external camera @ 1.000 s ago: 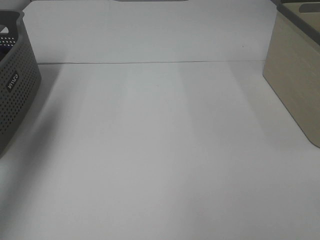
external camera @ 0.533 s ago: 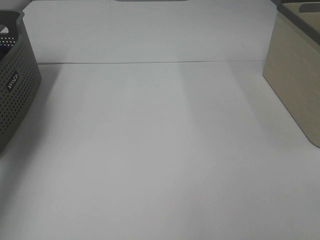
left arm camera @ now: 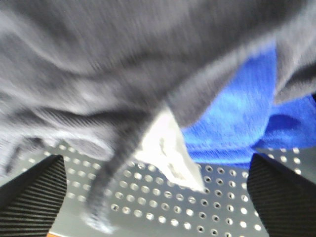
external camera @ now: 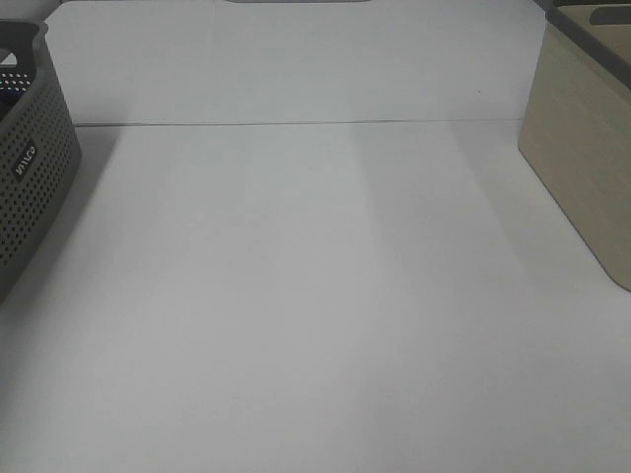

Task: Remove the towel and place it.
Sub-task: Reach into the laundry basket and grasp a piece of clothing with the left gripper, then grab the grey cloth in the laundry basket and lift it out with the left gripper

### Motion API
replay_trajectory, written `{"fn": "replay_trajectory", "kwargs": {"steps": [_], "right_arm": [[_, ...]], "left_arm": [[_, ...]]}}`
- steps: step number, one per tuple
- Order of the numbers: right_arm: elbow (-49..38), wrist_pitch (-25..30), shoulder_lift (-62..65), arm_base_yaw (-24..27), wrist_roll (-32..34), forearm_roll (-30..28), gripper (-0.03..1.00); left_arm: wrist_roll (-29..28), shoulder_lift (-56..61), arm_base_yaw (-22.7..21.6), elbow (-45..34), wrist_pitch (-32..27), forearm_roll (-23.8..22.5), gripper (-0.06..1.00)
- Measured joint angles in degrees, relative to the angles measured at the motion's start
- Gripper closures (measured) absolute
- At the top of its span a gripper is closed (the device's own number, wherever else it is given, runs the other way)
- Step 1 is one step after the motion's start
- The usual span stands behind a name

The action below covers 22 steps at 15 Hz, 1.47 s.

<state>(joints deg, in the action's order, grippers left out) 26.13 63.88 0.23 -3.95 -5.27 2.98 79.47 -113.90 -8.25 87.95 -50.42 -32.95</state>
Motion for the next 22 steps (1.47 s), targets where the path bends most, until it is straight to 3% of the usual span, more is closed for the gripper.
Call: {"fn": "replay_trajectory", "kwargs": {"steps": [8, 10, 13, 15, 19, 22], "right_arm": [[0.0, 0.0, 0.0, 0.0, 0.0, 0.0, 0.2], [0.0, 0.0, 0.0, 0.0, 0.0, 0.0, 0.2], [0.0, 0.0, 0.0, 0.0, 0.0, 0.0, 0.2], [0.0, 0.0, 0.0, 0.0, 0.0, 0.0, 0.2], [0.0, 0.0, 0.0, 0.0, 0.0, 0.0, 0.2], [0.0, 0.0, 0.0, 0.0, 0.0, 0.0, 0.2]], "left_arm": [[3.1, -0.7, -1.1, 0.0, 1.9, 5.6, 0.12], [3.1, -0.8, -1.1, 0.1, 1.9, 5.8, 0.3], [-0.1, -0.8, -1.1, 0.1, 2.3, 5.8, 0.75], [-3.9, -0.8, -1.1, 0.1, 2.6, 5.8, 0.93], [-7.2, -0.6, -1.1, 0.1, 2.7, 5.8, 0.94], [-18.7, 3.4, 0.7, 0.1, 2.8, 5.7, 0.94]]}}
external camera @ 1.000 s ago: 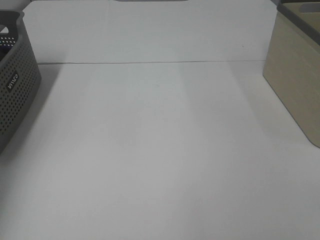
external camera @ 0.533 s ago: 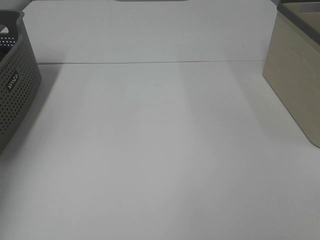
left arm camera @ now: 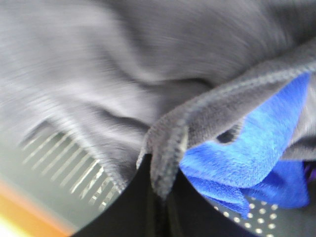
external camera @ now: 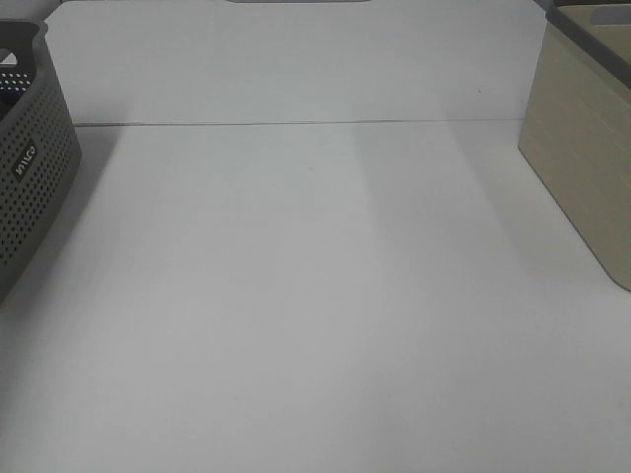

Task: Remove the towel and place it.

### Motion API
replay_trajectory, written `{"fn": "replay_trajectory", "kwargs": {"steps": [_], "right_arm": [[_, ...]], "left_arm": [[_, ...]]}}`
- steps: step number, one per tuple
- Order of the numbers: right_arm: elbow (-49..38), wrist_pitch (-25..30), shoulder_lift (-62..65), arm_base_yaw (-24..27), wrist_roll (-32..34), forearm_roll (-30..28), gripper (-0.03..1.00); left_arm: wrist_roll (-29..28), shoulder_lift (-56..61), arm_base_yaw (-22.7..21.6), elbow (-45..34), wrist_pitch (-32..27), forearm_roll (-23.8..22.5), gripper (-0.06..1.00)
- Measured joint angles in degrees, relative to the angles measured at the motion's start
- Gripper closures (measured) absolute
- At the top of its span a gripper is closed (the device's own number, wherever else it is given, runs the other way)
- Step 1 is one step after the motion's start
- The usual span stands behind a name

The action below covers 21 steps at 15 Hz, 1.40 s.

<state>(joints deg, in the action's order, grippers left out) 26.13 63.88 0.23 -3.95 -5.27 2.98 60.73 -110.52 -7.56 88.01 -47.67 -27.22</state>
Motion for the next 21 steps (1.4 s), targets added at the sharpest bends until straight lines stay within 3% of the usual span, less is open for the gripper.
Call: {"fn": "replay_trajectory", "kwargs": {"steps": [4, 6, 12, 16, 20, 21], "right_arm": [[0.0, 0.0, 0.0, 0.0, 0.0, 0.0, 0.2], [0.0, 0.0, 0.0, 0.0, 0.0, 0.0, 0.2], [0.0, 0.0, 0.0, 0.0, 0.0, 0.0, 0.2], [0.0, 0.0, 0.0, 0.0, 0.0, 0.0, 0.2], [0.0, 0.0, 0.0, 0.0, 0.0, 0.0, 0.2], [0.1, -1.1, -0.1, 0.0, -0.1, 1.0, 0.2]], "left_arm": [[-15.0, 8.4, 2.7, 0.0, -0.7, 0.1, 0.94], [-18.8, 13.4, 3.4, 0.0, -1.1, 1.1, 0.94], [-19.9, 25.3, 8.3, 0.0, -1.8, 1.7, 0.94], [-19.9, 31.7, 14.8, 0.2, -2.1, 1.5, 0.94], [-24.2, 32.7, 20.6, 7.0, -7.3, 1.5, 0.94], [-26.8, 32.9, 24.5, 11.5, -11.5, 1.4, 0.94]]}}
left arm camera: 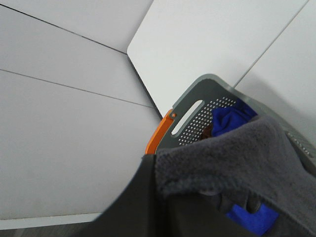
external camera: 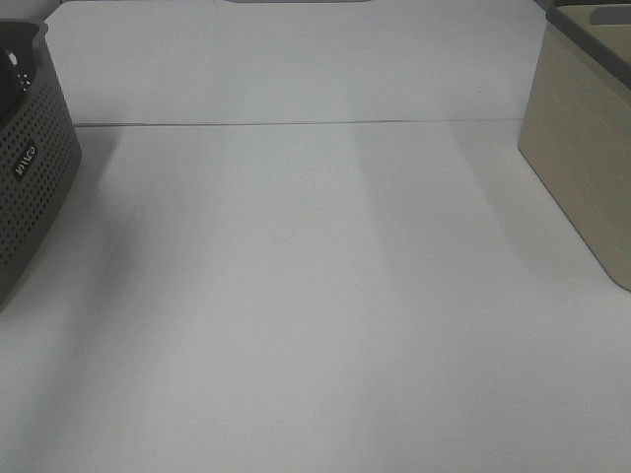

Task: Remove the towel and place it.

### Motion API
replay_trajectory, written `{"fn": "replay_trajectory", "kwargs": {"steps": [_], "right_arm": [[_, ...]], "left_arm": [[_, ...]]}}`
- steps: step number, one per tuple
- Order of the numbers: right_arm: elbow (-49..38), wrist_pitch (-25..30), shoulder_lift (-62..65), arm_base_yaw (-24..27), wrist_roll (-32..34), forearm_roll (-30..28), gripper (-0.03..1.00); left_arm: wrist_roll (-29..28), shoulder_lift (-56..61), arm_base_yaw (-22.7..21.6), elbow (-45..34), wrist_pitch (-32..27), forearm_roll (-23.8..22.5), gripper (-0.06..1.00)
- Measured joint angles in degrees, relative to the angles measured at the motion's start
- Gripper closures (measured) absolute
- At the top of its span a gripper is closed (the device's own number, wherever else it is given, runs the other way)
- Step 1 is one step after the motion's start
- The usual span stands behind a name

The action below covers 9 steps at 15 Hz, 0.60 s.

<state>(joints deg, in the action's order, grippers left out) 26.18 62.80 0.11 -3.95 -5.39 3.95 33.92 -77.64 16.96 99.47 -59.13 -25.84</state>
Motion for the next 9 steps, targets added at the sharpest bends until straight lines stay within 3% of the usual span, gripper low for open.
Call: {"fn": "replay_trajectory", "kwargs": {"steps": [1, 3, 7, 9], "right_arm": [[0.3, -0.5, -0.5, 0.0, -0.2, 0.9, 0.2], [0.9, -6.4, -4.8, 0.0, -4.6, 7.3, 0.2], [1.0, -20.6, -21.9, 0.0, -27.7, 22.6, 0.2], [1.0, -23.5, -29.9, 0.0, -36.8, 28.6, 0.2]], "left_arm": [[-0.2, 0.1, 1.2, 0.9, -0.9, 0.1, 0.94], [-1.4, 0.3, 6.7, 2.6, -3.0, 0.1, 0.94], [-5.7, -2.6, 19.9, 2.9, -3.6, 1.8, 0.94], [-7.0, -4.4, 24.2, 2.9, -3.6, 1.9, 0.94]]}}
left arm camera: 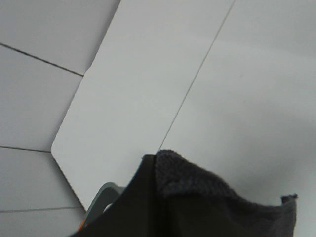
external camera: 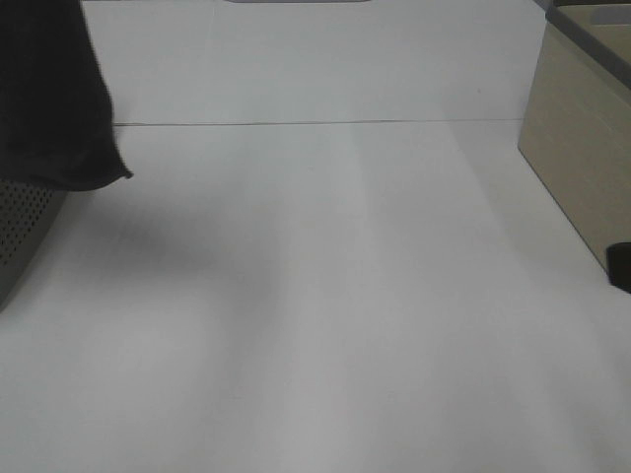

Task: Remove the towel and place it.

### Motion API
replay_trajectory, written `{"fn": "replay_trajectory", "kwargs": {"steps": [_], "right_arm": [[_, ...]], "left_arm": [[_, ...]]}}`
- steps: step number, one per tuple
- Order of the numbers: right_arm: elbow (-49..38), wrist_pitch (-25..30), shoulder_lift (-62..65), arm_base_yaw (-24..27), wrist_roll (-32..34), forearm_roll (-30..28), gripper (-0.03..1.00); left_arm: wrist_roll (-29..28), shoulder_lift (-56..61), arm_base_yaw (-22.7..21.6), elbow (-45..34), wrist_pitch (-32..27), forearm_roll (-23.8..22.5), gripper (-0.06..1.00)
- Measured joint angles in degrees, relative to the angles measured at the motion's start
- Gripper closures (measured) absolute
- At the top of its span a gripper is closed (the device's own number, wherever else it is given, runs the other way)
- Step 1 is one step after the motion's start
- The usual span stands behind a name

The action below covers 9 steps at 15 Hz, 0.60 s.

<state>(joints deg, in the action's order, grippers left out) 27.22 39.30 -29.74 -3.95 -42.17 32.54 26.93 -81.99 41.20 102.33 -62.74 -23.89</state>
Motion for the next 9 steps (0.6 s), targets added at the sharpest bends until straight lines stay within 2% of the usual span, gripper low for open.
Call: {"fn": "replay_trajectory", "kwargs": {"steps": [1, 2, 3, 6, 7, 8, 9], "right_arm": [[0.0, -1.1, -10.7, 0.0, -16.8, 12.4, 0.2], [0.0, -1.0, -15.7, 0.0, -24.8, 20.1, 0.21], [0.0, -0.6, -17.9, 0.0, -29.3, 24.6, 0.22], [0.0, 6.0, -28.1, 0.0, -53.2, 50.0, 0.24], [0.0, 7.6, -30.0, 0.0, -56.6, 53.8, 0.24], [0.2, 13.1, -37.8, 0.0, -66.1, 63.7, 0.24], [0.7, 16.0, -41.4, -0.1, -69.2, 65.4, 0.24]], "left_arm": [[-1.8, -1.5, 4.4, 0.0, 2.1, 0.2, 0.94], [-2.5, -1.8, 6.0, 0.0, 3.7, 0.3, 0.94], [-2.8, -1.9, 6.8, 0.0, 4.6, 0.3, 0.94], [-3.9, -2.5, 9.4, 0.0, 9.3, 1.2, 0.94], [-4.1, -2.6, 9.7, 0.0, 10.0, 1.3, 0.94], [-5.0, -3.0, 11.0, 0.0, 12.6, 1.7, 0.94], [-5.2, -3.2, 11.5, 0.0, 13.5, 2.2, 0.94]]}}
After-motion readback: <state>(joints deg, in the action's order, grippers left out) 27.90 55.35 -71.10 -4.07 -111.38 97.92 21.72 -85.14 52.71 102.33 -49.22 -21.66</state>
